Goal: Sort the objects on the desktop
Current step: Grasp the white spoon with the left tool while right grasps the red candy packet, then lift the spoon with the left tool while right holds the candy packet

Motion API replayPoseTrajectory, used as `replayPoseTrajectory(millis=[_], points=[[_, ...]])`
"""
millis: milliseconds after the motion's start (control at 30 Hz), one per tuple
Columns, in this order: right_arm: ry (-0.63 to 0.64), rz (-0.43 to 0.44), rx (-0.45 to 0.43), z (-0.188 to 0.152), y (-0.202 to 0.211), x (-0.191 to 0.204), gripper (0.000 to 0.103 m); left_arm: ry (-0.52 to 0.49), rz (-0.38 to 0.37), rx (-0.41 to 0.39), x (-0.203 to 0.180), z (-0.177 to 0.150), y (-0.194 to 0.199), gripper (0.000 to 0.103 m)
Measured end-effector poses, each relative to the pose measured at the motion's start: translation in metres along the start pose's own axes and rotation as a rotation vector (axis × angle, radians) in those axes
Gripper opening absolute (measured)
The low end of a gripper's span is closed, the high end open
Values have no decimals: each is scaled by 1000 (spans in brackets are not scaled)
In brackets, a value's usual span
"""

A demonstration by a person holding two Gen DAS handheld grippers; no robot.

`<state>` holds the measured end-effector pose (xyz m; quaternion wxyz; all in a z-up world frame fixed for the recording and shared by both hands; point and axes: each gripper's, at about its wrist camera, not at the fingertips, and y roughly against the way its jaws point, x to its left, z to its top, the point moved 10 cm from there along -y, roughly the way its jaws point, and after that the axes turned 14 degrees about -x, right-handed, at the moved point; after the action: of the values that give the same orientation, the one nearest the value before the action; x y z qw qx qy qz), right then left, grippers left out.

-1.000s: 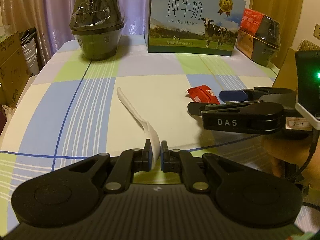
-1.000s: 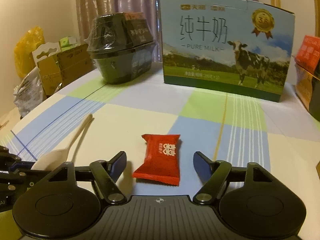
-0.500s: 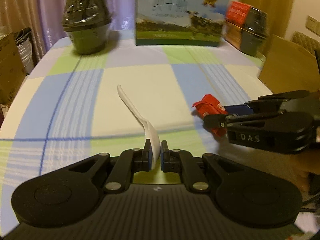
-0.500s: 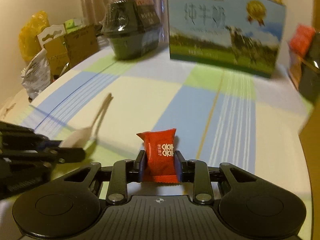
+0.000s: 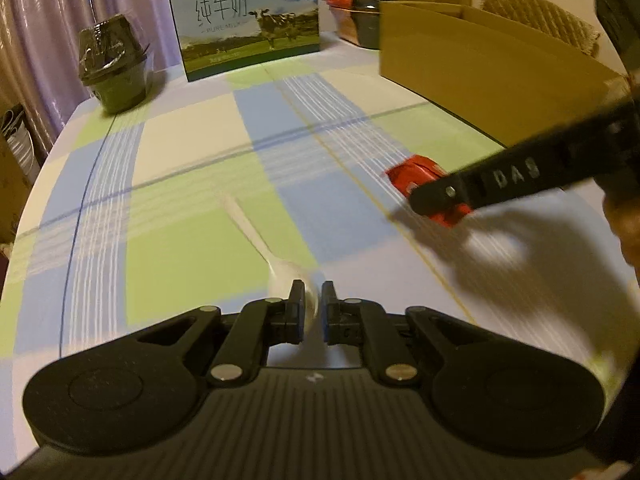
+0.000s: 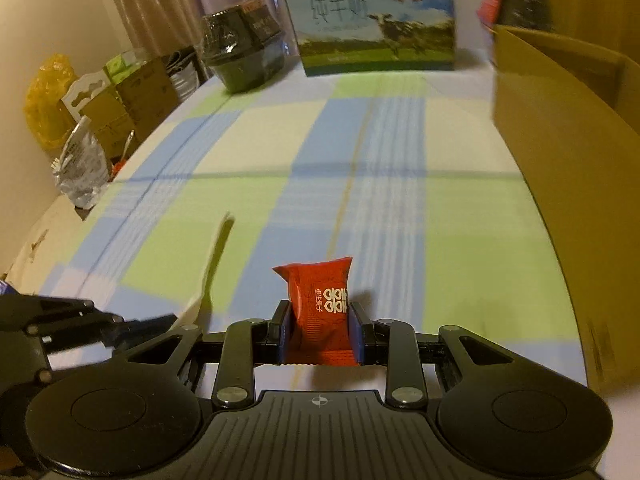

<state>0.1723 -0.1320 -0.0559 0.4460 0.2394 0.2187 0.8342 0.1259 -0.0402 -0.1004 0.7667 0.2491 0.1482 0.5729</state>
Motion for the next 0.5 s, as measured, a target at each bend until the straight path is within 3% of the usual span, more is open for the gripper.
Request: replayPoseTrajectory(millis=[100,233,300,367,500], points=[[7,-10,-10,-17,14,1,27,32,32,-8,-5,-8,13,33],[17,-28,-48,-27,24,-1,28,107,84,-42,0,-8,21,50],[21,-28,-47,-30,25,0,33,124,110,-54,4,-6,21,57],[36,-38,-57,-33,27,0,55,131,126,-57,9,-6,19,57],[30,-58,-86,-37,33,-4,59,161,138,-54,20,-9,15,57]])
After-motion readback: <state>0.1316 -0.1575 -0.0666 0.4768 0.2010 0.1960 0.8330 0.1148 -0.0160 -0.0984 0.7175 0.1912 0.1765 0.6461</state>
